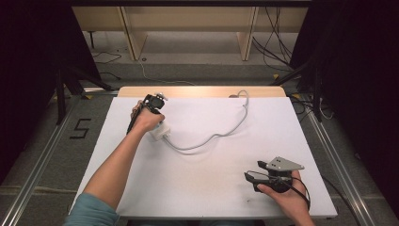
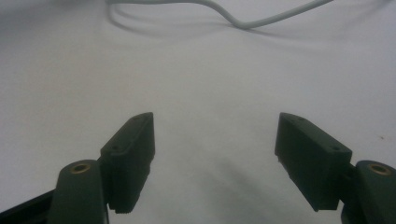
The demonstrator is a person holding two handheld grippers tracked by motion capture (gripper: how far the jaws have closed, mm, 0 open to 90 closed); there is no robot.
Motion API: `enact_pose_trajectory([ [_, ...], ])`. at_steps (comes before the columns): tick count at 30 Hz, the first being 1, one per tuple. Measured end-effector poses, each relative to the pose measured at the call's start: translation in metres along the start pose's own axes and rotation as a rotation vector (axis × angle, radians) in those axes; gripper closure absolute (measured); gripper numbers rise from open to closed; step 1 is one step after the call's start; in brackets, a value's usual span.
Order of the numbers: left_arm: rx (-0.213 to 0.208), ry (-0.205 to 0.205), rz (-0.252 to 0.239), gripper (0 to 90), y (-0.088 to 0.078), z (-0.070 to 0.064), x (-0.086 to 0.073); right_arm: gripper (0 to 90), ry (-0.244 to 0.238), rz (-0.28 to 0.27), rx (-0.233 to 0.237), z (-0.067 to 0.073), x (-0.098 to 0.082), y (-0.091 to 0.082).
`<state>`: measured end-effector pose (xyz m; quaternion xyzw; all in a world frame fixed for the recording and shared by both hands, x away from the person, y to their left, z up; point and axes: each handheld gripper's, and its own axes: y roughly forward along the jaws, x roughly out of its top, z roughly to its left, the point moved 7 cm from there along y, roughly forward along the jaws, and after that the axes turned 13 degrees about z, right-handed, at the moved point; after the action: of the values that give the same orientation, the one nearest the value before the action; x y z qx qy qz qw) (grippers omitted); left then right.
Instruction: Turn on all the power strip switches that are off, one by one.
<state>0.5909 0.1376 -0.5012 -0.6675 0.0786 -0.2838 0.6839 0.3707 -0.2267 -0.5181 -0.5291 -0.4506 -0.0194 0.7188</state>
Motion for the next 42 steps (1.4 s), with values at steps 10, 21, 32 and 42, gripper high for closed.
enact_pose_trajectory([
  [10,0.022,0.019,0.020,90.0,0.003,-0.002,-0.001,29.7,-0.007,0.006,0.003,0.001,0.000,0.000],
  [21,0.040,0.041,-0.004,89.9,-0.001,0.005,-0.002,29.7,-0.004,-0.001,0.002,-0.001,0.000,0.001],
  [32,0.028,0.005,-0.034,89.9,-0.006,0.019,0.000,29.7,-0.002,-0.001,0.002,0.000,0.000,0.000],
  [42,0.035,0.003,-0.038,89.9,-0.007,0.028,0.004,29.7,-0.004,0.003,0.003,0.000,0.000,0.000],
])
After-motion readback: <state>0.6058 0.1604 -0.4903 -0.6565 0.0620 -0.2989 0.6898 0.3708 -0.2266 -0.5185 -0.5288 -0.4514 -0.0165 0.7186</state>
